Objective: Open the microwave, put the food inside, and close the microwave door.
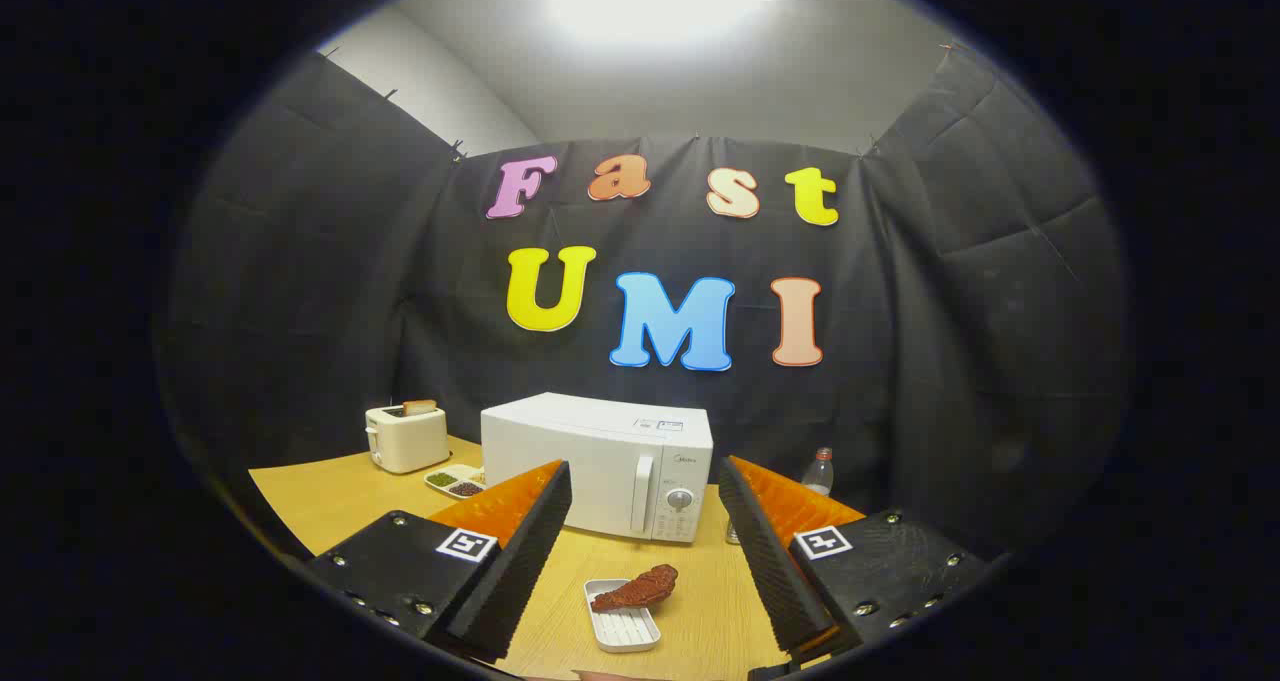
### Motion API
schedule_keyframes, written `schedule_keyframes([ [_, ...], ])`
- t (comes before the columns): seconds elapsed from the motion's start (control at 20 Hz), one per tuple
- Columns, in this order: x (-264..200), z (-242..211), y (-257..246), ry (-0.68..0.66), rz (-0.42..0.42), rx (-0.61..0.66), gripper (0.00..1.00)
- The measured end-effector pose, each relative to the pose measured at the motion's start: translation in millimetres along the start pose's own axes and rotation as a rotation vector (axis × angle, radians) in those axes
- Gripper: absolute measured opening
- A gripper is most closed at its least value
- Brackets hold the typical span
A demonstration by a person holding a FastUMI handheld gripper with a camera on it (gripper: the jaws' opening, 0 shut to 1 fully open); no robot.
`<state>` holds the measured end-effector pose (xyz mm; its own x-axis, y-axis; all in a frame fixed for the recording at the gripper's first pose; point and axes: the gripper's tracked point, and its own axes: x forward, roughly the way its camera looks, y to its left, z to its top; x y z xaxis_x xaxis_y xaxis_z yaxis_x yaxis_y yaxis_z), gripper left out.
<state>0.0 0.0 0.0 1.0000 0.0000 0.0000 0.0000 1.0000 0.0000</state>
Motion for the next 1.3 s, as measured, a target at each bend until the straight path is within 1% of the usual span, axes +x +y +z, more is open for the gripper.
schedule_keyframes([
  [0.5, 1.8, -3.5, 12.8, -0.002, 0.019, -0.005, 0.93],
  [0.85, 9.7, -6.6, 16.1, 0.001, 0.033, 0.051, 0.93],
  [1.1, 17.4, -6.1, 20.5, -0.020, 0.040, 0.057, 0.93],
  [1.3, 29.1, -16.6, 22.4, -0.009, 0.044, 0.063, 0.93],
])
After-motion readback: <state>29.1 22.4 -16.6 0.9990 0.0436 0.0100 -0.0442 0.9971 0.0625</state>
